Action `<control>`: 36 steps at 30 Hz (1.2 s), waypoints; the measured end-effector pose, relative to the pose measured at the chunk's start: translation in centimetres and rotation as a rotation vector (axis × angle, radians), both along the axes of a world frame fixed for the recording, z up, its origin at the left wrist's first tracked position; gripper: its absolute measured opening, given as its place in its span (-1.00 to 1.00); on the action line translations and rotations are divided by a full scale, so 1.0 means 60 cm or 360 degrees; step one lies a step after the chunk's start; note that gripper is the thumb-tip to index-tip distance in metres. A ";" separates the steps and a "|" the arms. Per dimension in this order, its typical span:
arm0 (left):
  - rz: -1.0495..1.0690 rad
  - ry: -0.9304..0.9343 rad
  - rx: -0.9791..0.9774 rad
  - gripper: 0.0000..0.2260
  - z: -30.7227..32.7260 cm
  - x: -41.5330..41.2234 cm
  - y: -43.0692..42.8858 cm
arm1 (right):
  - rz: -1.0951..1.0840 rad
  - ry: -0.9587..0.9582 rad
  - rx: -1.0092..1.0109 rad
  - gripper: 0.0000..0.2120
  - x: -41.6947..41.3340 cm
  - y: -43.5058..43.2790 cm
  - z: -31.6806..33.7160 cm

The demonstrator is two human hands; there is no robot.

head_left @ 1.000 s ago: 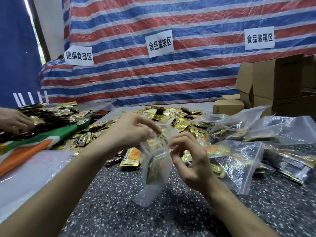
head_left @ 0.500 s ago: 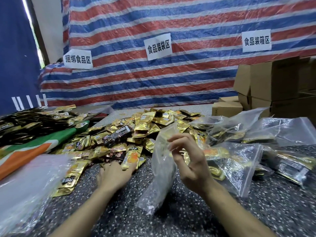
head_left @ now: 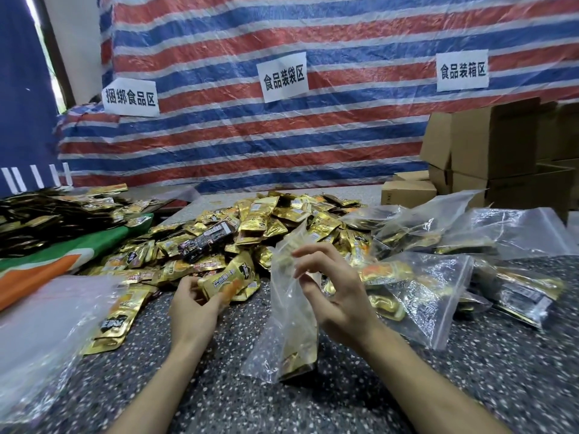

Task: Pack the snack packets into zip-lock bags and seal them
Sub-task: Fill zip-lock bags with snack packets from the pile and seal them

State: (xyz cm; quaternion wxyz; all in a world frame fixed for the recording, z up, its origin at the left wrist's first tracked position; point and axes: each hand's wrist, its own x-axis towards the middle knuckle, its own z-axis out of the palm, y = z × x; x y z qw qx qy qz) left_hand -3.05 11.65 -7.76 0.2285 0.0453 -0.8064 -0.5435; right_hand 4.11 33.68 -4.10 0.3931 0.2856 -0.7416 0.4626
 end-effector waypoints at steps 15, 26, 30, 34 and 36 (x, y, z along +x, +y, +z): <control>-0.0251 0.0926 0.0754 -0.90 0.139 0.131 0.023 | -0.0011 -0.0073 0.0145 -0.91 -0.004 -0.005 -0.006; -0.0194 0.1024 0.0443 -0.79 0.166 0.161 0.063 | 0.0065 0.0047 0.0012 -0.88 0.006 -0.002 -0.001; -0.0180 0.0957 0.0321 -0.78 0.165 0.159 0.064 | 0.0034 0.0127 -0.0024 -0.87 0.007 -0.003 -0.001; -0.0346 0.0818 0.0180 -0.81 0.162 0.162 0.082 | 0.0011 0.0119 0.0027 -0.86 0.009 -0.004 0.000; -0.0390 0.0807 0.0071 -0.83 0.161 0.160 0.092 | -0.0014 0.0140 0.0032 -0.85 0.010 -0.004 0.002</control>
